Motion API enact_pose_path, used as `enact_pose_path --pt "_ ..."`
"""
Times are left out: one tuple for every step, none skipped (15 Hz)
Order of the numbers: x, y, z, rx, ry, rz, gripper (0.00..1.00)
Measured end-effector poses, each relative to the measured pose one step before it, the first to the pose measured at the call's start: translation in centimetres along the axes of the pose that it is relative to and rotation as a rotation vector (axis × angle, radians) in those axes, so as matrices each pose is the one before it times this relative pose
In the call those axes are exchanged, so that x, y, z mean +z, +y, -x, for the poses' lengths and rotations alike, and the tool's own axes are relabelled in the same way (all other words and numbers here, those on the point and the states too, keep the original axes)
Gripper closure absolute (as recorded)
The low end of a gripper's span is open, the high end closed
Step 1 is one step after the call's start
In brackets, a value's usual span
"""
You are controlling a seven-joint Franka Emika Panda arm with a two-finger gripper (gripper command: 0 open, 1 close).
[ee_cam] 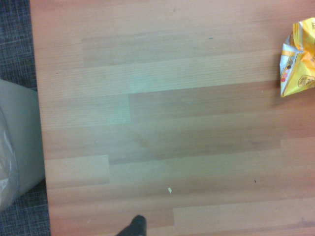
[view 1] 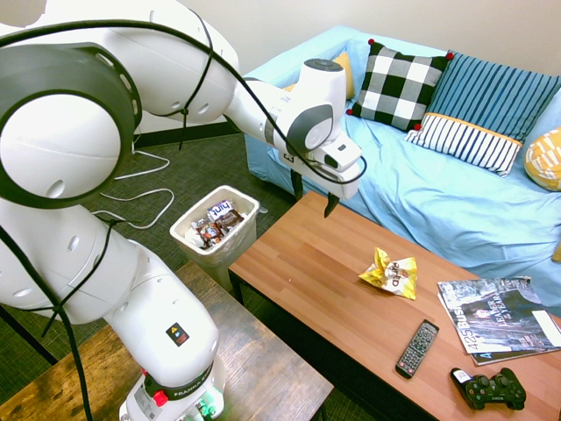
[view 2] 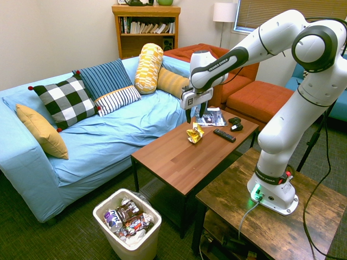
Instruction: Throw the chip bag in the trash bin
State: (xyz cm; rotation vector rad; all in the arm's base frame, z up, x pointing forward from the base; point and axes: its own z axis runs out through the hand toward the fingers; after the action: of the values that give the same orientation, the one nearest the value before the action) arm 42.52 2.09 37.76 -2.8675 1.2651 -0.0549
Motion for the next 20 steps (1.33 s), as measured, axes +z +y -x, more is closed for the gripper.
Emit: enact_pose_path --pt "-0.013 -0.074 -0.056 -0.00012 0.00006 -0.00039 0.00" --pt "0.119 0.062 -0.202 0.00839 0.00159 0.00501 0.00" --pt "0.135 0.228 -0.610 0.01638 0.00036 0.00455 0.00" --pt "0.141 0.312 -1.005 0.02146 -0.00502 -0.00010 0.00" --pt "0.354 0.474 -1.358 0.02707 -0.00604 0.00170 0.00" --pt "0.544 0.521 -1.550 0.02873 -0.00039 0.00021 0.00" --pt "0.835 0.417 -1.688 0.02716 0.00408 0.00332 0.00" --pt "1.028 0.337 -1.793 0.03286 -0.00013 0.00692 0.00" --pt "1.306 -0.004 -1.990 0.04213 -0.00783 0.01149 0.00" --pt "1.287 -0.419 -1.799 0.03914 -0.00917 0.01385 0.00" --pt "1.398 -0.802 -1.699 0.03079 -0.00906 0.01616 0.00" --pt "1.513 -1.163 -1.540 0.02467 -0.00812 0.01491 0.00" --pt "1.453 -1.218 -1.330 0.02348 -0.00451 0.01387 0.00" --pt "1.416 -1.193 -1.256 0.02797 -0.00077 0.01511 0.00" --pt "1.384 -1.012 -1.294 0.02513 0.00010 0.01752 0.00" --pt "1.243 -0.741 -1.216 0.02239 -0.00004 0.01870 0.00" --pt "1.148 -0.597 -1.106 0.02132 -0.00273 0.01648 0.00" --pt "1.204 -0.575 -0.928 0.01588 -0.00498 0.01422 0.00" --pt "1.188 -0.559 -0.566 0.01174 -0.01036 0.01277 0.00" --pt "1.111 -0.596 -0.327 0.00656 -0.01011 0.01203 0.00"
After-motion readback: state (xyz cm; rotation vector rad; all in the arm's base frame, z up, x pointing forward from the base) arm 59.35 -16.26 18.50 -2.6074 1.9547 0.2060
